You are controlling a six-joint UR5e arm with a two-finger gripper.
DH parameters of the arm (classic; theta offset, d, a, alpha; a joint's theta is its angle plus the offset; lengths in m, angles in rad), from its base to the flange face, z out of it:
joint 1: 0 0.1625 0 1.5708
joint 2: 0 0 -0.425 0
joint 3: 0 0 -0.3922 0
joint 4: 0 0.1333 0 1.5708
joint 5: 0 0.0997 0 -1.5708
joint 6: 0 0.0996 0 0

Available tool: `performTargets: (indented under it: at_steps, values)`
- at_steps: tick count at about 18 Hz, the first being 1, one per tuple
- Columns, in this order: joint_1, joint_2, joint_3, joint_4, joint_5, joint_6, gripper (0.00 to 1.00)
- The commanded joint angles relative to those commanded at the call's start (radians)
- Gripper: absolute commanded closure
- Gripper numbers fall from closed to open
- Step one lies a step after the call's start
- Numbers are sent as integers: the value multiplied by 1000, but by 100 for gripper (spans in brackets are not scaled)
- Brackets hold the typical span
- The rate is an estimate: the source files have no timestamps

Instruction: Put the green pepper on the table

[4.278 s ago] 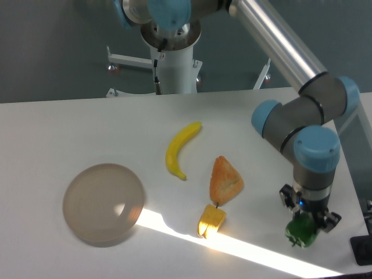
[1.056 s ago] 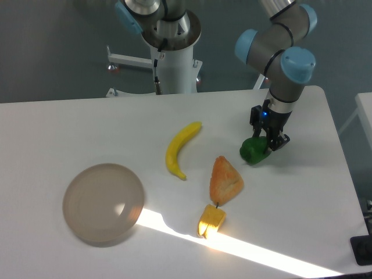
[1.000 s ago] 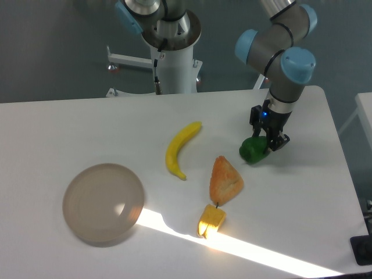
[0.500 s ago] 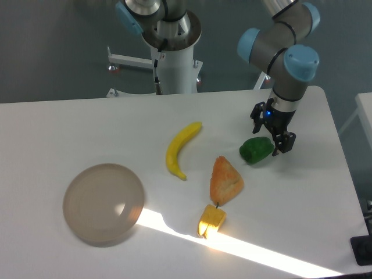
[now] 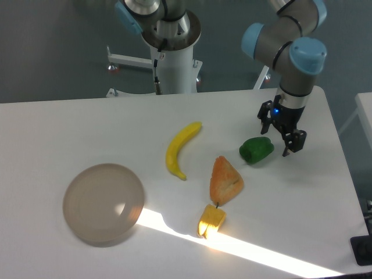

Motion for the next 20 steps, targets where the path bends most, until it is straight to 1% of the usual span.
performTargets:
  at_steps: [3, 6, 10, 12, 15, 17, 20]
  values:
    - [-66, -49, 113, -37, 81, -95, 0]
    - [-104, -98, 196, -45, 97, -205, 0]
    - [-135, -143, 262, -43, 98, -265, 0]
    - [-138, -163, 289, -42, 100, -290, 0]
    - [-187, -210, 350, -42, 143, -337, 0]
    - [-209, -233, 387, -42, 147, -382, 0]
    - [-215, -246, 398, -39, 146, -410, 0]
